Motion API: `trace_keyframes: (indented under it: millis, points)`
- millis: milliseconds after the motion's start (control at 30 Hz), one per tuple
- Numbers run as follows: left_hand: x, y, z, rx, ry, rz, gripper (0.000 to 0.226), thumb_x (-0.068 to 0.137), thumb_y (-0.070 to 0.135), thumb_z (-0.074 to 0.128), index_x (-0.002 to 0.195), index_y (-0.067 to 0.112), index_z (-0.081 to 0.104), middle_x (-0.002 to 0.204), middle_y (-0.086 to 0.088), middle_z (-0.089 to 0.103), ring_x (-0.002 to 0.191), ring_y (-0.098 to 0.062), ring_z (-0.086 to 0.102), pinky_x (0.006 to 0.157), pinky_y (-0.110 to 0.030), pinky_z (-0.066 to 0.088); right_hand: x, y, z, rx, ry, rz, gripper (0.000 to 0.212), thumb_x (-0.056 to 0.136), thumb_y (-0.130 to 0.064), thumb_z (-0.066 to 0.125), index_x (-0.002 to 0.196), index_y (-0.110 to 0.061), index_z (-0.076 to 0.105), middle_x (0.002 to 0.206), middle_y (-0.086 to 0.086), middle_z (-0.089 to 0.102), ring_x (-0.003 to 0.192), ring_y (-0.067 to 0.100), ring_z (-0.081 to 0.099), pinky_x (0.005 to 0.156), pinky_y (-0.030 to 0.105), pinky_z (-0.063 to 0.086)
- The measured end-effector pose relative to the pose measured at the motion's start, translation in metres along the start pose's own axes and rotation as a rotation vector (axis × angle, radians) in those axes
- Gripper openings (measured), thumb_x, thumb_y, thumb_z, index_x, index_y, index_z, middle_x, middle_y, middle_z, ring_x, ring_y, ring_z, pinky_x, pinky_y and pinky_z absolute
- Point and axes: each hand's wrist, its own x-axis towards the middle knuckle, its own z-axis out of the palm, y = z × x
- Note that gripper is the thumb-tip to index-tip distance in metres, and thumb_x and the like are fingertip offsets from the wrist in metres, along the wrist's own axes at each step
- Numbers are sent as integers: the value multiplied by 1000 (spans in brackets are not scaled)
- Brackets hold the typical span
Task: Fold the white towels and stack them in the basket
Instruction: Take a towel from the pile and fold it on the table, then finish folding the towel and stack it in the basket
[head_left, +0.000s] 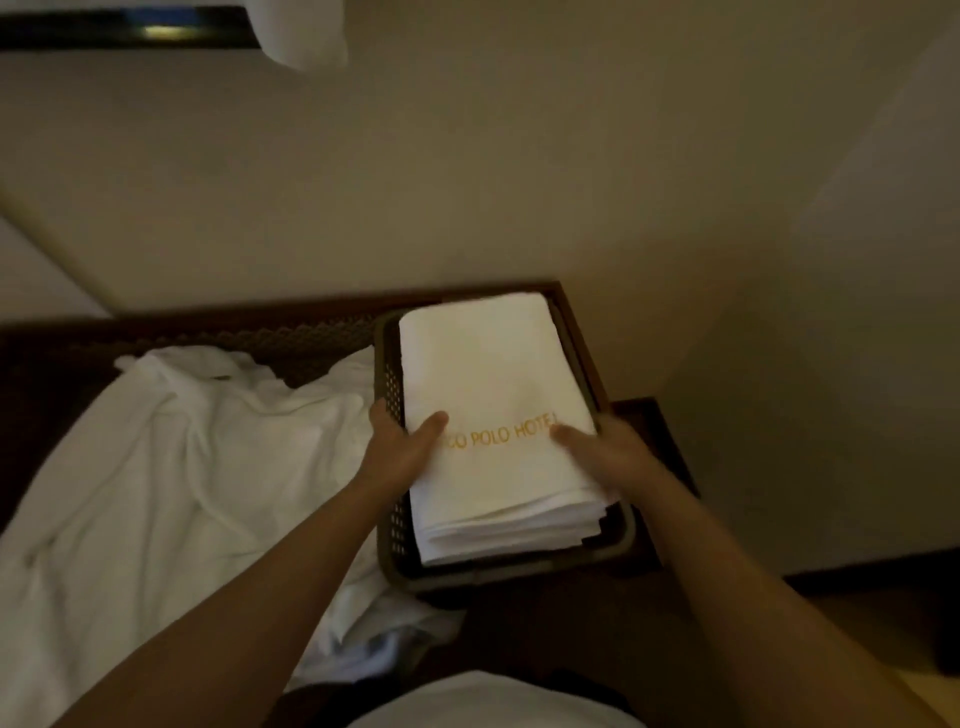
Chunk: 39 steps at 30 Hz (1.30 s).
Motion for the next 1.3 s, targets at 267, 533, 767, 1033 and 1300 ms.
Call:
trace_keyframes:
  millis: [267, 533, 767, 1033, 1300]
  points:
    - [-44, -76, 18, 151, 109, -148, 56, 77, 73, 63, 110, 27, 63, 106, 7, 72, 99, -19, 68, 94, -43, 54, 17, 88, 1, -155, 1, 29, 95, 53, -97, 62, 117, -26, 66, 110, -8, 71, 98, 16, 68, 91, 43, 58]
    - [-59, -58, 8, 91, 214, -118, 28, 91, 32, 67, 116, 25, 58, 90, -2, 71, 82, -24, 69, 79, -40, 58, -11, 10, 51, -635, 302, -681, 73, 80, -31, 66, 146, -26, 34, 156, 8, 21, 140, 30, 26, 111, 59, 26]
    - [-56, -75, -44, -16, 219, -112, 26, 93, 27, 63, 119, 30, 59, 95, 8, 71, 80, -10, 71, 78, -35, 58, -17, -20, 150, -567, -160, -887, 53, 82, -27, 59, 134, -27, 52, 153, -1, 32, 137, 20, 35, 106, 43, 33]
    - [33, -102, -133, 71, 167, -88, 19, 93, 25, 62, 110, 34, 63, 106, 8, 68, 93, -13, 69, 87, -37, 57, 28, -54, 275, -371, -304, -622, 46, 87, -11, 64, 131, -19, 53, 134, -8, 44, 114, 5, 47, 100, 21, 44]
    - [181, -103, -216, 879, -122, 248, 35, 96, 24, 54, 130, 26, 62, 152, 1, 40, 135, -26, 40, 112, -41, 35, 95, -73, 354, -527, -199, -232, 53, 89, -19, 66, 139, -15, 48, 147, 6, 35, 132, 23, 43, 107, 32, 40]
